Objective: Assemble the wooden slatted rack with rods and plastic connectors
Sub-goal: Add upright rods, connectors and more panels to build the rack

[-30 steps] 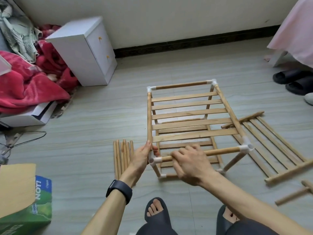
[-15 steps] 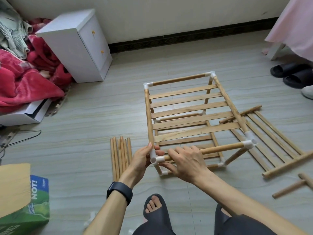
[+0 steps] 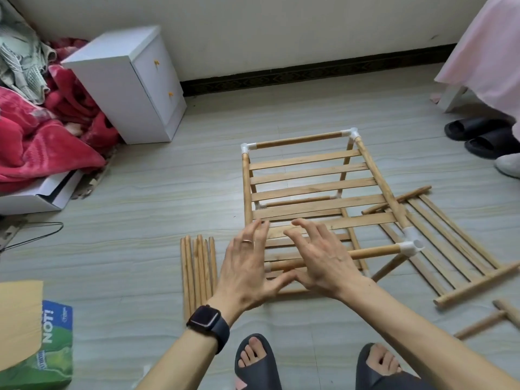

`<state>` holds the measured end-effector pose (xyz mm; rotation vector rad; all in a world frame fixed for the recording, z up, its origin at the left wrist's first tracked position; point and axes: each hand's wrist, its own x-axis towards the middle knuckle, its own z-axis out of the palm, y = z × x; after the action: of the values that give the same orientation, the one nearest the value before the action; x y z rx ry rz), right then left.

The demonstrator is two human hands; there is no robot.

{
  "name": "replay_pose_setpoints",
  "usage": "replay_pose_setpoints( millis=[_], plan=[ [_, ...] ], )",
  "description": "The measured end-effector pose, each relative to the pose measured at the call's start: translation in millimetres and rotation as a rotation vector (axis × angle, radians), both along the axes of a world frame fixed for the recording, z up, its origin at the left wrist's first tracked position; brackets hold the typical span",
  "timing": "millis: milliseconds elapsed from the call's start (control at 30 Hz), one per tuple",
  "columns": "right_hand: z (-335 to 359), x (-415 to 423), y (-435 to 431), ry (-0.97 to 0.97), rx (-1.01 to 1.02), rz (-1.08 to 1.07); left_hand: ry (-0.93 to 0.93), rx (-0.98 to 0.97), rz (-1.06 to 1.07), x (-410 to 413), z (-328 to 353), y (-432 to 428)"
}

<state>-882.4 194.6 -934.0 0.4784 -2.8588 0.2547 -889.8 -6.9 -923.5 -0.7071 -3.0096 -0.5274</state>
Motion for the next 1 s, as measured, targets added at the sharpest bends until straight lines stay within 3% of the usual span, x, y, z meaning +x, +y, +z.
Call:
replay_pose_setpoints(
  millis=[100, 200, 367, 567, 767, 1000],
  plan=[
    [2.3, 4.2, 34.9, -0.055, 0.099, -0.122, 0.001, -0.334, -0.067, -16.2, 5.2, 15.4],
    [5.8, 5.1, 78.3, -0.183, 0.215, -0.279, -0.025, -0.447, -0.04, -30.4, 5.2, 21.5],
    [15.5, -1.4, 125.6, -0.268, 0.303, -0.344, 0.069, -0.468, -0.079, -40.8, -5.7, 15.9],
    [13.1, -9.7, 129.4, -0.234, 0.209, -0.347, 0.146, -0.476, -0.089, -42.6, -5.8, 20.7],
    [14.6, -13.8, 129.0, -0.213, 0.165, -0.365, 0.066, -0.447, -0.065, -39.7, -2.1, 26.7],
    [7.5, -9.8, 129.9, -0.197, 0.16, -0.389, 0.016, -0.573, -0.119, -42.0, 4.4, 20.5]
  ],
)
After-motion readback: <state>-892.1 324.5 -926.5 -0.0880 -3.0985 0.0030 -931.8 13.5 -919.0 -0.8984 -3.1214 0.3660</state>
